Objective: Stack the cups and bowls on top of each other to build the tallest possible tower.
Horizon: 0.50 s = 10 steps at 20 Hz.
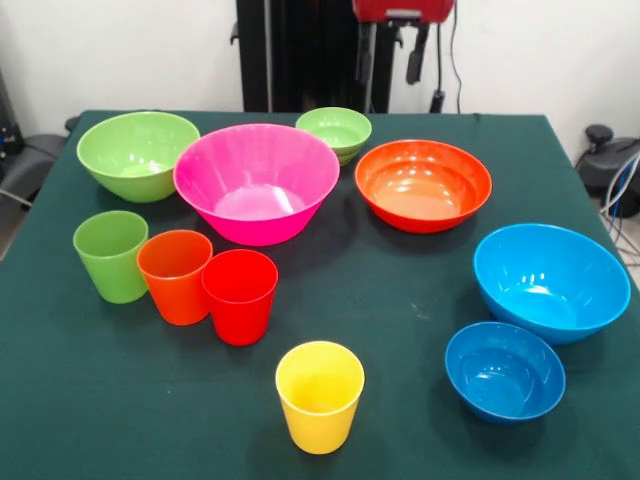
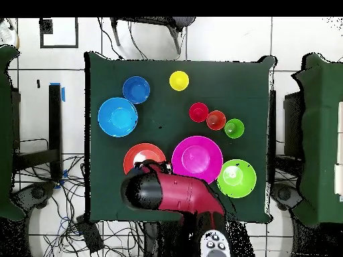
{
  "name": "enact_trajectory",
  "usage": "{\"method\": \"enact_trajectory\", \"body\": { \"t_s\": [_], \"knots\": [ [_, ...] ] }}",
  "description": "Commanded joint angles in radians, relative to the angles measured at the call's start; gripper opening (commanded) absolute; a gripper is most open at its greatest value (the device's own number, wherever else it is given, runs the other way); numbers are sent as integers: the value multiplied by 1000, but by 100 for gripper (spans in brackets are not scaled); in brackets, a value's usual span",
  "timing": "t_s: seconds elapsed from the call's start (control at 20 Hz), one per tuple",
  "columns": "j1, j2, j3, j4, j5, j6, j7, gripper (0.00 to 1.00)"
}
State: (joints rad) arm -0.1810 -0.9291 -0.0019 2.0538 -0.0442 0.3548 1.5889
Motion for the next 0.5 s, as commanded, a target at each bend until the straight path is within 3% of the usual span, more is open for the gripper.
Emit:
{"method": "enact_trajectory", "body": {
  "t_s": [0.05,0.5],
  "knots": [
    [-9,162,53,-205,-82,12,26,100],
    [-29,187,76,-311,-71,60,7,100]
  ]
}}
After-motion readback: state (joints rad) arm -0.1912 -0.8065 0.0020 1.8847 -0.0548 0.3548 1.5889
